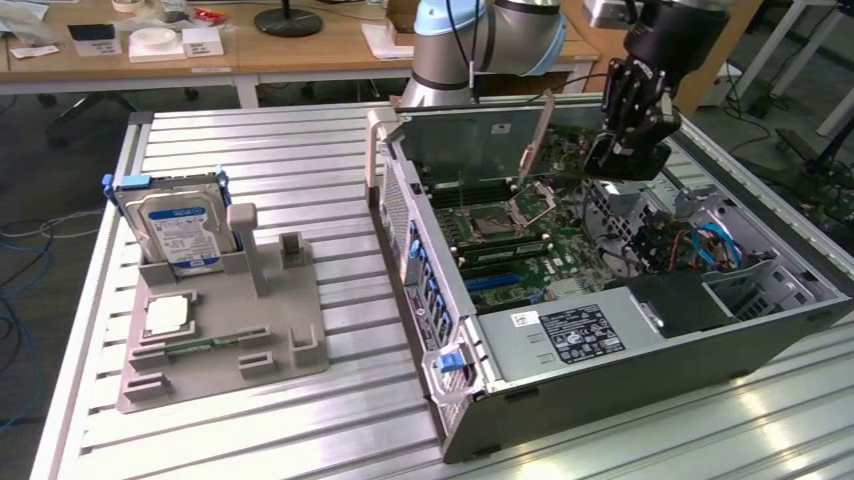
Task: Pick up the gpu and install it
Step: 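Insert the gpu into the slot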
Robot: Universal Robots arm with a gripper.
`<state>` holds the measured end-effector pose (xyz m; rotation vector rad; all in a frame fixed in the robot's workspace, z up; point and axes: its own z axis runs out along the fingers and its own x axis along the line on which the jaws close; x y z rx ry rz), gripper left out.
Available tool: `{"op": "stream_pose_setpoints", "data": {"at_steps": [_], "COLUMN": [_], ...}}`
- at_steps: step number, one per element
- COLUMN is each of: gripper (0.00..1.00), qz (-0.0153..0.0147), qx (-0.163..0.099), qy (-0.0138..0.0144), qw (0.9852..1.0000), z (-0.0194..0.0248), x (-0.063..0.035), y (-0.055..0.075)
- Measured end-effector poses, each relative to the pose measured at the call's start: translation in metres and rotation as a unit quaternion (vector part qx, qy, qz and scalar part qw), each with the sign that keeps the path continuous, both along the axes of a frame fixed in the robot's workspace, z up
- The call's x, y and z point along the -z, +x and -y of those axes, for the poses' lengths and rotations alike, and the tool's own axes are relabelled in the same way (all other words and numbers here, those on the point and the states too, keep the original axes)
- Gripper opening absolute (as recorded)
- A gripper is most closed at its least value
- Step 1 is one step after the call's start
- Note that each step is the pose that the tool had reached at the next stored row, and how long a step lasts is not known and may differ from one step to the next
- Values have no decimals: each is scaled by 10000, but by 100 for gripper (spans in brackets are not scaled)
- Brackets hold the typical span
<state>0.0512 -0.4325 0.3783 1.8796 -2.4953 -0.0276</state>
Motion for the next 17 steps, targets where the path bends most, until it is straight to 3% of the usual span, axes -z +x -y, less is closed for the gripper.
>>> {"op": "stream_pose_setpoints", "data": {"at_steps": [6, 10, 13, 17], "gripper": [28, 28, 28, 28], "qz": [2, 24, 67, 74], "qx": [-526, -572, -582, -834], "qy": [1, -1, -3, -1], "qw": [9986, 9984, 9983, 9965], "z": [0, 0, 0, 0], "x": [73, 141, 185, 234], "y": [-1, -39, -72, -73]}}
